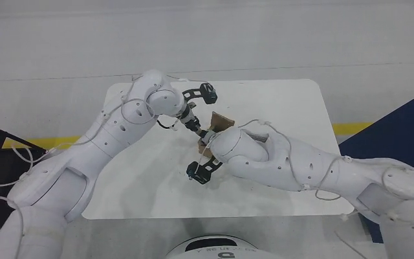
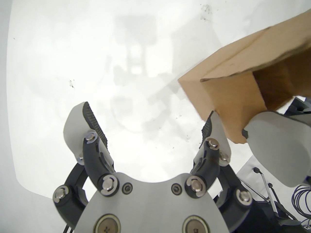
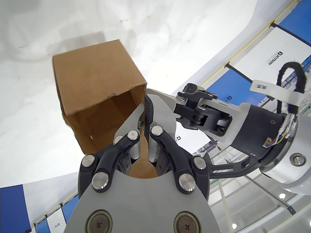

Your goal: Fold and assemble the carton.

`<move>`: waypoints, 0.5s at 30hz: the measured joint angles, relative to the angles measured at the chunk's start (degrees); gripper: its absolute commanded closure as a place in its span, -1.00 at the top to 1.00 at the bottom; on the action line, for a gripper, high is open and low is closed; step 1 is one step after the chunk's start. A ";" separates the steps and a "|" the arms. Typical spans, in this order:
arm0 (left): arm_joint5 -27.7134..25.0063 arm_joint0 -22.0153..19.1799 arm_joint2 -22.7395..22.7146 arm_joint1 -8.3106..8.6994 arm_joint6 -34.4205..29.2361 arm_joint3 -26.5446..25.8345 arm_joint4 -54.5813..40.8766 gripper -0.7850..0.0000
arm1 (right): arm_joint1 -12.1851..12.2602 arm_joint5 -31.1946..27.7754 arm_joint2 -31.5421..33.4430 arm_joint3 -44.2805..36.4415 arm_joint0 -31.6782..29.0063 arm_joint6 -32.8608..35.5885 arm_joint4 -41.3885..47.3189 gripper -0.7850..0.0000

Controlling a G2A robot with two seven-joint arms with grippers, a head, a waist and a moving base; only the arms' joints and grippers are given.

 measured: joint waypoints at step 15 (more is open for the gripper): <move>-0.40 -1.22 0.10 -1.83 -0.66 4.23 -4.38 1.00 | 5.24 15.38 -0.08 -14.60 -0.99 15.33 4.31 0.95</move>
